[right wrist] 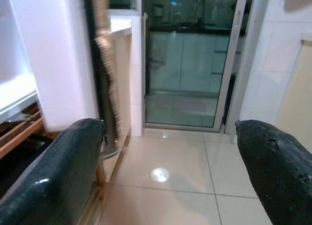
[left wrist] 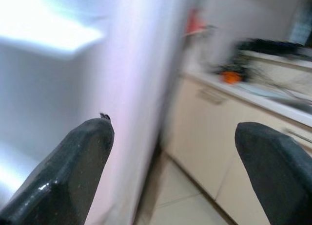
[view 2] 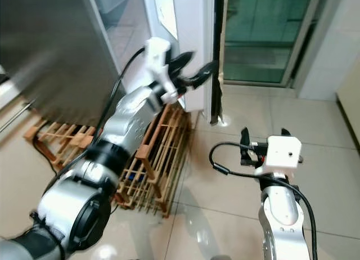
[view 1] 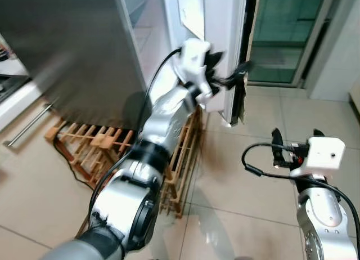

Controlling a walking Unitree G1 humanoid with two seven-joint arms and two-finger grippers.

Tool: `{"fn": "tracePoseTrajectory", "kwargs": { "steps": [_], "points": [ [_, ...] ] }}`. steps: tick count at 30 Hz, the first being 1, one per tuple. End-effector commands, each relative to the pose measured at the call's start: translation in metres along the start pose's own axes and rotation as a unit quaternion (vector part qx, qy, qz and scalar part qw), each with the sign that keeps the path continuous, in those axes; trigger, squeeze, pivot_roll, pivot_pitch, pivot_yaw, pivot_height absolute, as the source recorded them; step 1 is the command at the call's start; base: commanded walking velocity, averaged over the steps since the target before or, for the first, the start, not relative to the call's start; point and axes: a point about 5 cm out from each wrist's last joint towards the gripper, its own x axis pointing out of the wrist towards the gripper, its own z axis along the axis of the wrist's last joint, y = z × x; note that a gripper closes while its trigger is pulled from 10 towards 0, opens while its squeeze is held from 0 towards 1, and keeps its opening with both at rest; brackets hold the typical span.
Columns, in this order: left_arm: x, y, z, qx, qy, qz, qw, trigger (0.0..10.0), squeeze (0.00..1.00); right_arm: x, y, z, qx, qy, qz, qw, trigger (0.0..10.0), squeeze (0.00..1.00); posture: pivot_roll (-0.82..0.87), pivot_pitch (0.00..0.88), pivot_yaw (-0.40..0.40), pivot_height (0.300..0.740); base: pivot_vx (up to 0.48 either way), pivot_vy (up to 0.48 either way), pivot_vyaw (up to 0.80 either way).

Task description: Restocking fridge

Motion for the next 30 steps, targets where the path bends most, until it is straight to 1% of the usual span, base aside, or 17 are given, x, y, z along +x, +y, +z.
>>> {"fn": "tracePoseTrajectory", "kwargs": {
  "steps": [1,2,3,4,6,7,8,9,10,11,12,17,19,20,22,25,30],
  "points": [
    [-0.027,0.030,0.002,-0.011,-0.005,0.080,0.997,10.0,0.00,0.010,0.005,0.000,0.013,0.002,0.017,1.000,10.0,0.00,-0.13,0.000,0.087,0.740,0.000,0.000,0.00],
    [-0.027,0.030,0.002,-0.011,-0.005,0.080,0.997,10.0,0.00,0.010,0.005,0.000,0.013,0.002,0.017,1.000,10.0,0.00,-0.13,0.000,0.087,0.740,0.000,0.000,0.00],
    [-0.058,0.054,0.006,0.012,-0.014,0.157,0.987,10.0,0.00,0.021,0.010,0.001,0.017,0.002,0.030,0.999,10.0,0.00,-0.07,0.000,0.048,0.740,0.000,0.000,0.00],
    [-0.058,0.054,0.006,0.012,-0.014,0.157,0.987,10.0,0.00,0.021,0.010,0.001,0.017,0.002,0.030,0.999,10.0,0.00,-0.07,0.000,0.048,0.740,0.000,0.000,0.00],
    [-0.082,0.073,0.007,0.031,-0.021,0.241,0.970,10.0,0.00,0.031,0.015,0.002,0.020,0.000,0.045,0.999,10.0,0.00,-0.05,0.000,0.031,0.740,0.000,0.000,0.35],
    [-0.095,0.080,0.008,0.041,-0.026,0.282,0.958,10.0,0.00,0.037,0.019,0.002,0.022,0.001,0.053,0.998,10.0,0.00,-0.03,0.000,0.016,0.740,0.000,0.000,0.59],
    [-0.095,0.080,0.008,0.041,-0.026,0.282,0.958,10.0,0.00,0.037,0.019,0.002,0.022,0.001,0.053,0.998,10.0,0.00,-0.03,0.000,0.016,0.740,0.000,0.000,0.59],
    [-0.102,0.083,0.008,0.048,-0.029,0.306,0.950,10.0,0.00,0.041,0.021,0.002,0.022,0.003,0.058,0.998,10.0,0.00,-0.02,0.000,0.012,0.740,0.000,0.000,0.59],
    [-0.113,0.082,0.011,0.073,-0.031,0.339,0.938,10.0,0.00,0.049,0.026,0.004,0.025,0.001,0.072,0.997,10.0,0.00,0.02,0.000,-0.007,0.740,0.000,0.000,0.58],
    [-0.113,0.082,0.011,0.073,-0.031,0.339,0.938,10.0,0.00,0.049,0.026,0.004,0.025,0.001,0.072,0.997,10.0,0.00,0.02,0.000,-0.007,0.740,0.000,0.000,0.58],
    [-0.121,0.078,0.015,0.092,-0.031,0.360,0.928,10.0,0.00,0.055,0.031,0.005,0.028,-0.001,0.083,0.996,10.0,0.00,0.03,0.000,-0.013,0.740,0.000,-0.266,0.58],
    [-0.124,0.073,0.015,0.120,-0.012,0.375,0.919,10.0,0.00,0.059,0.036,0.005,0.033,0.000,0.092,0.995,10.0,0.00,0.03,0.000,-0.014,0.740,0.000,-0.464,0.58],
    [-0.120,0.071,0.013,0.143,0.008,0.381,0.913,10.0,0.00,0.060,0.039,0.003,0.034,0.001,0.096,0.995,10.0,0.00,0.03,0.000,-0.007,0.740,0.000,-0.450,0.58],
    [-0.117,0.071,0.013,0.167,0.023,0.390,0.905,10.0,0.00,0.060,0.040,0.002,0.034,0.001,0.097,0.995,10.0,0.00,0.01,0.000,0.005,0.740,0.000,-0.431,0.58],
    [-0.115,0.072,0.012,0.175,0.030,0.393,0.902,10.0,0.00,0.060,0.039,0.001,0.035,0.000,0.094,0.995,10.0,0.00,0.01,0.000,0.008,0.740,0.000,-0.431,0.58],
    [-0.107,0.072,0.012,0.171,0.041,0.399,0.900,10.0,0.00,0.058,0.032,0.001,0.033,-0.001,0.084,0.996,10.0,0.00,-0.02,0.000,0.023,0.740,0.000,-0.421,0.58],
    [-0.101,0.070,0.007,0.160,0.054,0.400,0.901,10.0,0.00,0.055,0.024,0.000,0.023,-0.003,0.073,0.997,10.0,0.00,-0.05,0.000,0.036,0.740,0.220,-0.395,0.57]
  ]
}}
